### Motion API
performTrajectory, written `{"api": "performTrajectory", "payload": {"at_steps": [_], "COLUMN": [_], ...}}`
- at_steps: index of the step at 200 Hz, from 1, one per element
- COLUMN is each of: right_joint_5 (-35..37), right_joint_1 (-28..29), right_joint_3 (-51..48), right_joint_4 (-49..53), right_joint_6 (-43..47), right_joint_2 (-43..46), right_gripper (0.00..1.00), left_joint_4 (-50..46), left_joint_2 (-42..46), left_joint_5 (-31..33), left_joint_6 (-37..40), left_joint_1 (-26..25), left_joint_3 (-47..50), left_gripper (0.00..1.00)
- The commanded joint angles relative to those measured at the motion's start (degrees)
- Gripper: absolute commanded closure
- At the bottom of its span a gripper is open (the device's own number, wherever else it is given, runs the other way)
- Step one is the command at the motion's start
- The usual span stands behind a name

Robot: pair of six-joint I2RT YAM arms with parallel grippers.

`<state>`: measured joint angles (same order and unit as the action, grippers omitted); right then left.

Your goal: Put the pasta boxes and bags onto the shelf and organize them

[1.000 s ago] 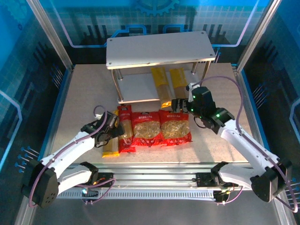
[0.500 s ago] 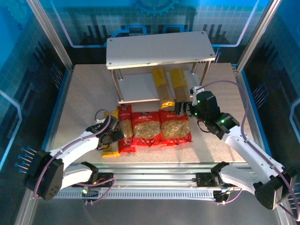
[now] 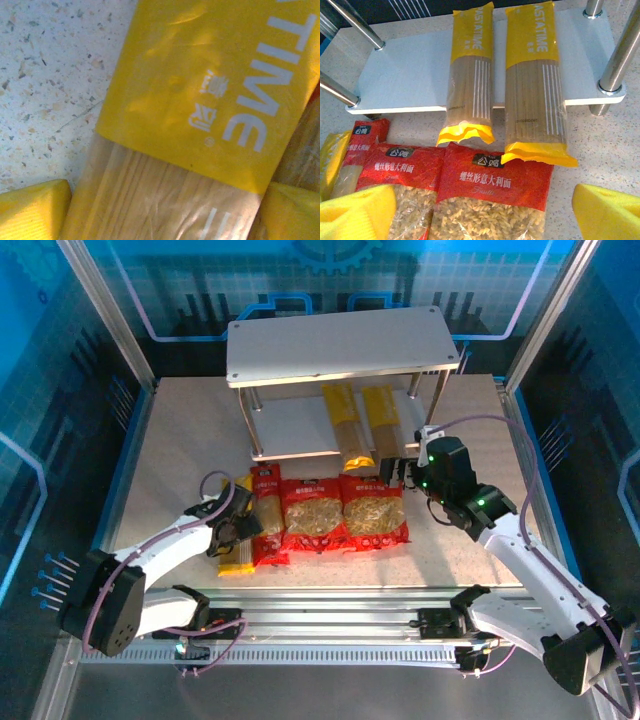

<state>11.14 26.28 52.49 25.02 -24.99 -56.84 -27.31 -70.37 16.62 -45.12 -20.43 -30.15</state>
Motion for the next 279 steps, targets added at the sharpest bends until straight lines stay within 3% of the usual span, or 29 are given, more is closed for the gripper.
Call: {"api": "performTrajectory", "payload": {"at_steps": [1,21,39,96,116,141,180,188,199,279], "right_joint_5": [-0.31,-0.62,-0.85,-3.09,-3.39,-3.48,-3.53,-3.53,-3.57,-3.67], "right_joint_1": [-1.18,-2.02,-2.73,-5.29,-5.63,-6.24,-7.25,-7.41,-7.54,-7.70], "right_joint_3": [-0.63,-0.86,-1.05,-1.78,-1.78,-1.78,-1.78,-1.78,-1.78,-1.47], "right_joint_4": [0.37,0.64,0.87,-0.15,0.02,0.28,0.90,0.99,0.99,0.79], "right_joint_6": [0.34,0.80,1.23,1.44,1.43,1.48,1.60,1.61,1.53,0.97], "right_joint_2": [1.16,1.71,2.29,2.71,2.85,3.48,4.43,4.53,4.71,4.28], "right_gripper": [0.09,0.08,0.08,0.06,0.06,0.06,0.06,0.06,0.06,0.06], "left_joint_4": [-1.34,-2.95,-5.38,-2.57,-0.40,0.49,1.81,1.95,1.46,-10.20], "left_joint_2": [-1.11,-0.64,1.33,-1.94,-4.51,-6.13,-6.10,-6.01,-5.91,6.62], "left_joint_5": [-0.20,1.07,4.05,-2.76,-5.38,-6.67,-9.35,-10.39,-11.45,-11.98], "left_joint_6": [-0.76,-1.68,-1.83,0.08,0.19,1.20,2.75,3.44,4.40,10.24], "left_joint_1": [1.56,2.22,2.92,4.79,4.82,4.60,4.56,4.61,4.60,4.26], "left_joint_3": [-0.11,-0.65,-1.17,-1.57,-1.25,-1.77,-1.75,-2.01,-2.62,-10.52], "left_gripper": [0.09,0.14,0.09,0.08,0.17,0.39,0.65,0.74,1.00,1.00]}}
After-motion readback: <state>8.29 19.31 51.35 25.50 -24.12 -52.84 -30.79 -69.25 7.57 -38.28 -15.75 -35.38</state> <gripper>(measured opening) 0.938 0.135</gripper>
